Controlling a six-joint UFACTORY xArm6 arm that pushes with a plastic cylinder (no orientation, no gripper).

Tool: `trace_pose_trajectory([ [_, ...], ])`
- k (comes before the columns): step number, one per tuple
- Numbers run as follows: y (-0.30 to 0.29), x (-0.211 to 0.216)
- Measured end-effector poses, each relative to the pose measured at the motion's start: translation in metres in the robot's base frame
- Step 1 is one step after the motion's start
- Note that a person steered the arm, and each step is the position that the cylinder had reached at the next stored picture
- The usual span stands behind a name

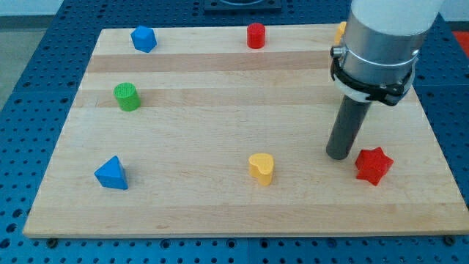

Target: Slide green star towards top center

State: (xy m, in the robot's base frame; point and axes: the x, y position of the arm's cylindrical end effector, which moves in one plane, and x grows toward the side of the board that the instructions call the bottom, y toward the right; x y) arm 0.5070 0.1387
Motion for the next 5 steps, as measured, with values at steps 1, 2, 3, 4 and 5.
trace_pose_trajectory([
  [1, 0.0, 0.0],
  [2, -0.001, -0.009],
  [3, -0.001, -0.021],
  [4, 0.015, -0.021],
  [5, 0.035, -0.025],
])
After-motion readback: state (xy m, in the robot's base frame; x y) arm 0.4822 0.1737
